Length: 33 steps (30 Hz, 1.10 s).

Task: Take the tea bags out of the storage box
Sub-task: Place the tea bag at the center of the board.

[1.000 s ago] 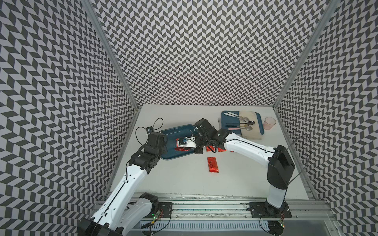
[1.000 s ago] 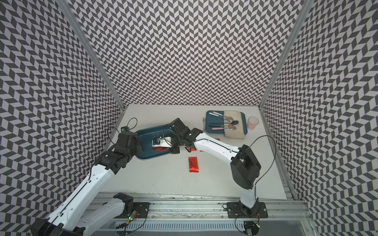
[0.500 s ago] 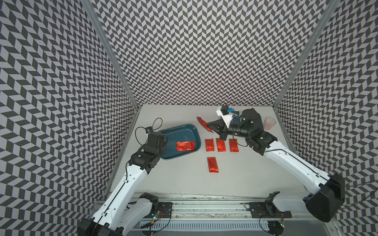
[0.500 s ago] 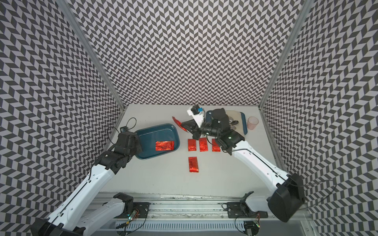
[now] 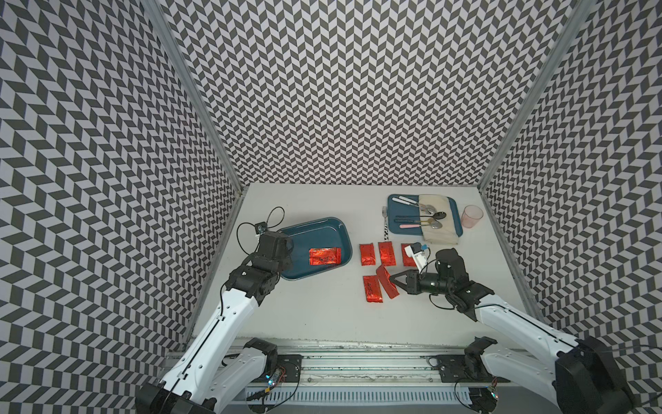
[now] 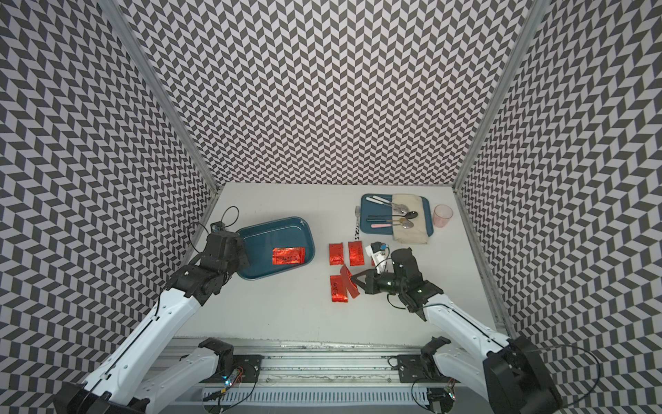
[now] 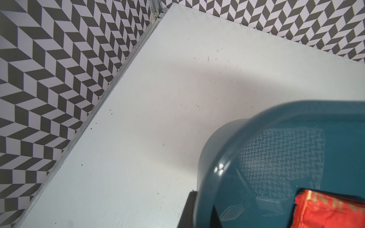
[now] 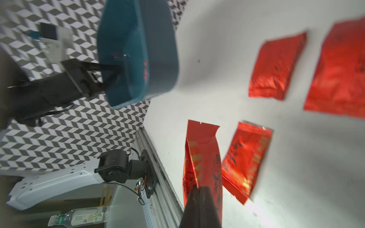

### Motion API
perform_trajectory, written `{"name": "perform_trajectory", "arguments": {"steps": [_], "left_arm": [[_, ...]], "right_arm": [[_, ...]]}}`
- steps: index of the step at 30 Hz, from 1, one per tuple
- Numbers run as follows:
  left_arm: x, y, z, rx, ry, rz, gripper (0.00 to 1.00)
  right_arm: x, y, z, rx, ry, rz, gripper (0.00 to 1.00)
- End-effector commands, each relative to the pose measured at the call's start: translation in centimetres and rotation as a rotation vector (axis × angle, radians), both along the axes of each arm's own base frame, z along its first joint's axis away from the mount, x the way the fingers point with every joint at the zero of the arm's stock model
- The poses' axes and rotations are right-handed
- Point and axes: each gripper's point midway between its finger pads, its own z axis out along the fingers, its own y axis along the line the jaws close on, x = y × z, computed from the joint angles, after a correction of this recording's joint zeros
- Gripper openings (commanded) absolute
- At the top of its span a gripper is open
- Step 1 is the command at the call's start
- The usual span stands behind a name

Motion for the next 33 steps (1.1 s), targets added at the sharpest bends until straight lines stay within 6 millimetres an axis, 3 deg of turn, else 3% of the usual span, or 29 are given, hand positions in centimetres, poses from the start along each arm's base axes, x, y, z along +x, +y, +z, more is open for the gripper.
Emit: {"name": "perform_trajectory", "arguments": {"steps": [1, 7, 15, 27, 33], "left_arm": [[0.3, -0.1, 1.0, -0.020, -0.051, 0.000, 0.00], [0.5, -0.2, 0.8, -0.020, -0.041, -0.007, 0.00], [0.5, -0.3, 0.8, -0.019, -0.040, -0.010, 0.00], [0.5, -0.3, 0.7, -0.019, -0.038, -0.010, 0.00], [0.5, -0.3, 0.6, -0.018, -0.035, -0.013, 0.00]], "right_arm": [[0.8, -0.2, -0.1, 0.044, 0.000, -0.035, 0.00], [2.0, -1.7, -2.4, 0.057, 0.057, -0.114, 0.00], [3.0, -3.0, -3.6, 0.159, 0.121, -0.199, 0.00], [2.7, -4.9, -6.7, 0.110, 0.210, -0.301, 0.00], [2.8, -4.8, -7.7, 0.109, 0.239, -0.301, 0.00]]}}
